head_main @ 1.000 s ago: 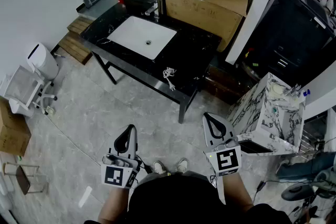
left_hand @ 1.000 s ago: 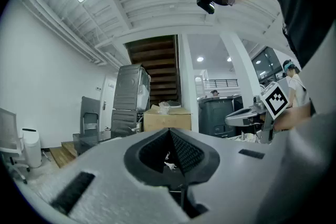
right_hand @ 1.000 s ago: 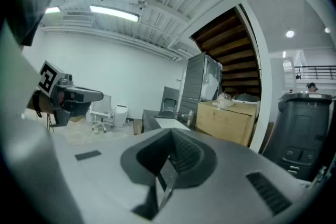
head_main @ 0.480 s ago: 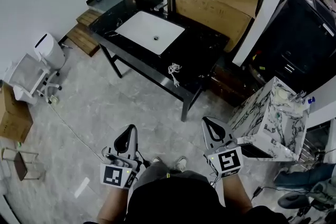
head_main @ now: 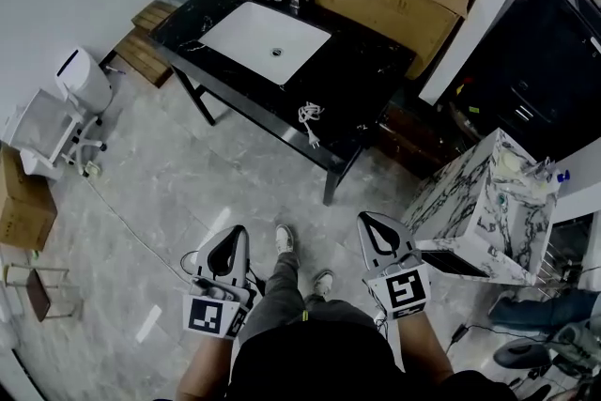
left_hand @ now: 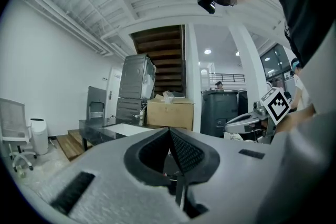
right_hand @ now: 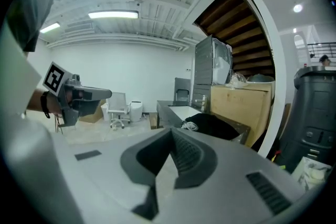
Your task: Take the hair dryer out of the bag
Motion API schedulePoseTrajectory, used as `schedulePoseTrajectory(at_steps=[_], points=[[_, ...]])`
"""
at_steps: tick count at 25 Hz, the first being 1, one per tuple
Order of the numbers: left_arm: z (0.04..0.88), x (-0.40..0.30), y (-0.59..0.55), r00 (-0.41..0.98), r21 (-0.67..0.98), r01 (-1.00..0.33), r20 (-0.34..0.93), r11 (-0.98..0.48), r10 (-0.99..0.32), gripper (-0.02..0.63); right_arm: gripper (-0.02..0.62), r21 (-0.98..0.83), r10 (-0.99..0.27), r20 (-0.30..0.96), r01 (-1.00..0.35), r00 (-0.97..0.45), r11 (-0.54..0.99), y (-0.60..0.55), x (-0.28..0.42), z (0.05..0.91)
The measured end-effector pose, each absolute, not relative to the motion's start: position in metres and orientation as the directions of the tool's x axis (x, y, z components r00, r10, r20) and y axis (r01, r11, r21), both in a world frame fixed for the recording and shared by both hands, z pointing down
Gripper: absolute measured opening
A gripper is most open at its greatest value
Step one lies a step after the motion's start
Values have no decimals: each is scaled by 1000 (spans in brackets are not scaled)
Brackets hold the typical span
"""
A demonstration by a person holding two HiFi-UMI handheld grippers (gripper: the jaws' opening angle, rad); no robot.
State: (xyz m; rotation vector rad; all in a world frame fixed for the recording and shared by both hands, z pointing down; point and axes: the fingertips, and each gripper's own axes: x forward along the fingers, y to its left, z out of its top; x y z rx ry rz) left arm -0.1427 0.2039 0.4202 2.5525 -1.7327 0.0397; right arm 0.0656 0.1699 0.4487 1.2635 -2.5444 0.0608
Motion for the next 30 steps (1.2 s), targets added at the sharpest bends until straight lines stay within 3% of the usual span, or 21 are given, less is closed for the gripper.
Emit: schedulePoseTrajectory(at_steps=[16, 23, 30], points=[[399, -159, 34, 501, 69, -861, -61, -504, -863, 20, 12, 187, -822, 306, -816, -481, 547, 31, 35, 426], [424, -167, -25, 577, 131, -812, 34, -569, -816, 20, 12, 221, -839, 344, -832, -421, 508, -8, 11, 422], [443, -128, -62, 649, 177, -753, 42, -634, -760, 20, 13, 230, -816, 424, -825, -393, 517, -18, 12, 457]])
